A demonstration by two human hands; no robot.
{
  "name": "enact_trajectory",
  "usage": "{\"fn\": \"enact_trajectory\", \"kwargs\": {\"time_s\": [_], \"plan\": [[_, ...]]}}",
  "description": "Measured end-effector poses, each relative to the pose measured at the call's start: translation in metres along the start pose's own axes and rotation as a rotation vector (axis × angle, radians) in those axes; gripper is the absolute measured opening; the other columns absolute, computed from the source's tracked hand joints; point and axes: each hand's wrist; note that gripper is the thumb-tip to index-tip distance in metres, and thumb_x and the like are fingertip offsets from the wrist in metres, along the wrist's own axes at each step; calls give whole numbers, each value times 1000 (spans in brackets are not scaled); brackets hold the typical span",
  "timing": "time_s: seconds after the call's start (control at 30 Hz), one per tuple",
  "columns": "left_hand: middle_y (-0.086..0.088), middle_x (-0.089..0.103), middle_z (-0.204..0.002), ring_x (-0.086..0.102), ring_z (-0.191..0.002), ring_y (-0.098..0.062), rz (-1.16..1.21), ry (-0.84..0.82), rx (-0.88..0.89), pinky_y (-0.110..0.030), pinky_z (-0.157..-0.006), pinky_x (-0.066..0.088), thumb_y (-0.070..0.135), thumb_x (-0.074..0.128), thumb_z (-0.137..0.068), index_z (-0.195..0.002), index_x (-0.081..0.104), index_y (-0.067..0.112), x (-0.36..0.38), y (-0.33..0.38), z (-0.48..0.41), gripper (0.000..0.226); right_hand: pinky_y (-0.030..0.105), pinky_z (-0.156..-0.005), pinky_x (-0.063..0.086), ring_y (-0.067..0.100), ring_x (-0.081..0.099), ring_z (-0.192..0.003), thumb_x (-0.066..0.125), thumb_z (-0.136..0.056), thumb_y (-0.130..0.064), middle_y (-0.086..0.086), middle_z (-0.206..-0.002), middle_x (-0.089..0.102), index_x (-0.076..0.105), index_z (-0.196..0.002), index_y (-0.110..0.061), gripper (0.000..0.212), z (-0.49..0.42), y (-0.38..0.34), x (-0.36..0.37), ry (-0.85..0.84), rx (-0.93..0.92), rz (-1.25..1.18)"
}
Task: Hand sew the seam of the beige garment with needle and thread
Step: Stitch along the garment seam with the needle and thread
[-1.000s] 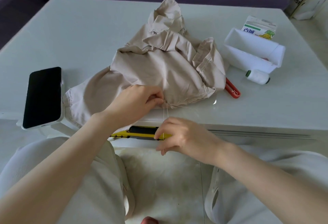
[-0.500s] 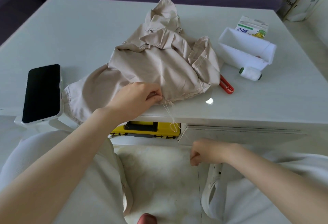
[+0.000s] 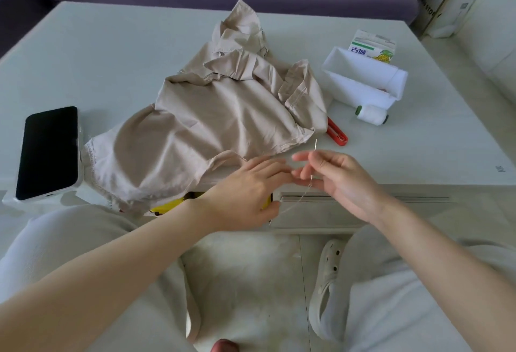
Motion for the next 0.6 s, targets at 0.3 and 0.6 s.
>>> {"fn": "enact_trajectory", "kwargs": {"time_s": [0.3,0.6], "plan": [[-4,43,-145,22,-141,-12,138,-29,80,-19,-116,2,35,32,-90,-99,68,16,10,4,-1,42,15,-54,46,3,40,-47,41,-99,-21,-10,-51,42,61,-94,-12,22,-1,-19,-13,381,-122,-353],[5,41,-140,35,-128,-7,263,-15,-52,-12,-106,21,29,49,-97,-135,34,17,6,15,-2,42,12,-36,24,3,25,-39,39,-101,-23,-9,-51,34,57,-90,-12,24,5,-24,-5,379,-53,-455]]}}
Point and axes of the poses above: each hand's wrist, its own z-axis away from the middle knuckle, its own x-axis out of the palm, y = z × x
